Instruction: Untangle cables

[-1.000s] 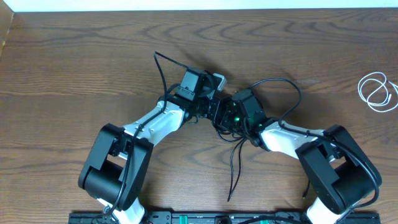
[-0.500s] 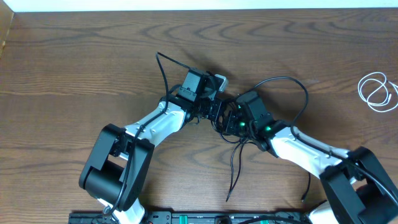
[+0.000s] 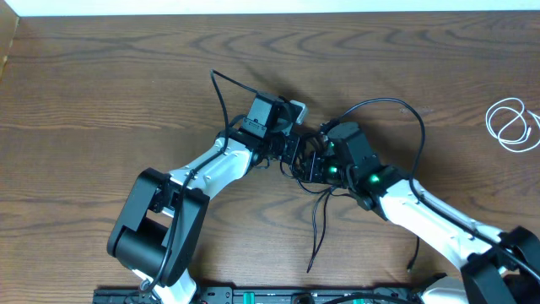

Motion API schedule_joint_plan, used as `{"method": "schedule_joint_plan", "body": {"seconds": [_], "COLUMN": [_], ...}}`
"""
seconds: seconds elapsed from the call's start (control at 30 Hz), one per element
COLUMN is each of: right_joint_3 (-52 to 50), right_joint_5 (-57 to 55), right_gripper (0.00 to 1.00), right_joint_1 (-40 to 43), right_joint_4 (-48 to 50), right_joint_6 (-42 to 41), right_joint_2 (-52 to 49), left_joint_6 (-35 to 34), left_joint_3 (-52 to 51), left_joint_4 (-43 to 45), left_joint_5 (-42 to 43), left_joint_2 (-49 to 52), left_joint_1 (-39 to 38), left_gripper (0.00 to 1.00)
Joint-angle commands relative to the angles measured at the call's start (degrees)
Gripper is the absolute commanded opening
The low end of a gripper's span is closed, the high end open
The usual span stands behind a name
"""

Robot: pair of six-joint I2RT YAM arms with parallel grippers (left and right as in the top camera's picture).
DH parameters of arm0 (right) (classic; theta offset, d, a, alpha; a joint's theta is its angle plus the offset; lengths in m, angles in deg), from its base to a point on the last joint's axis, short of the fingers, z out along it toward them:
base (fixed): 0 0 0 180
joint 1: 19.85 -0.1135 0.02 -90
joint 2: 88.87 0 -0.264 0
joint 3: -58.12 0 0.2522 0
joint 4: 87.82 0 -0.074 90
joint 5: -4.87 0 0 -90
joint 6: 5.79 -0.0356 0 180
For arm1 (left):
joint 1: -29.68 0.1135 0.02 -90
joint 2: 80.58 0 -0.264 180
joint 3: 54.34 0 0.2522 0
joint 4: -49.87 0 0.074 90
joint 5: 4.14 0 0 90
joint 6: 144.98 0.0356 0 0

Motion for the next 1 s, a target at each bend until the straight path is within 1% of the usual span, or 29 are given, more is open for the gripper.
{"method": "schedule_joint_plan", "body": {"seconds": [0.0, 0.23, 0.33, 0.47, 0.5, 0.57, 0.6, 0.73, 0.83, 0.87, 0.97], "right_joint_3": [-0.31, -0.33, -0.33, -0.33, -0.33, -0.33, -0.33, -0.33, -0.33, -0.33, -0.33], "right_joint_5": [8.17, 8.39, 3.52, -1.07, -1.99, -4.02, -4.94, -5.75, -7.23, -7.74, -8.00], "right_gripper": [0.01, 0.01, 0.01, 0.01, 0.04, 0.18, 0.28, 0.39, 0.40, 0.42, 0.41], "right_joint_1": [-0.70, -5.35, -7.41, -6.99, -6.56, -5.40, -4.70, -1.73, -0.39, -0.02, 1.18], "right_joint_4": [-0.79, -3.87, -5.73, -7.34, -7.45, -7.65, -7.87, -7.63, -7.65, -7.65, -7.56], "right_joint_6": [2.43, 1.99, 1.95, 0.26, 0.26, -0.02, -0.92, -3.74, -5.01, -5.70, -7.82], "right_joint_2": [1.18, 1.18, 1.18, 1.18, 1.18, 1.18, 1.18, 1.18, 1.01, 0.74, -0.59], "left_joint_6": [-0.44, -0.44, -0.44, -0.44, -0.44, -0.44, -0.44, -0.44, -0.39, -0.37, 0.37], "left_joint_3": [0.15, 0.15, 0.15, 0.15, 0.15, 0.15, 0.15, 0.15, 0.15, 0.15, 0.15], "left_joint_4": [0.00, -0.04, -0.04, -0.26, -0.42, -0.44, -0.44, -0.46, -0.44, -0.44, -0.37], "left_joint_5": [-2.03, -2.01, -2.01, -2.01, -2.01, -1.99, -1.99, -1.92, -0.52, 0.22, 2.14], "left_joint_2": [0.00, 0.00, 0.00, 0.00, 0.00, 0.00, 0.00, 0.00, 0.00, 0.00, 0.00], "left_joint_1": [0.13, 0.13, 0.13, 0.13, 0.13, 0.13, 0.13, 0.13, 0.13, 0.13, 0.13], "left_gripper": [0.08, 0.08, 0.08, 0.08, 0.08, 0.08, 0.08, 0.08, 0.08, 0.08, 0.08]}}
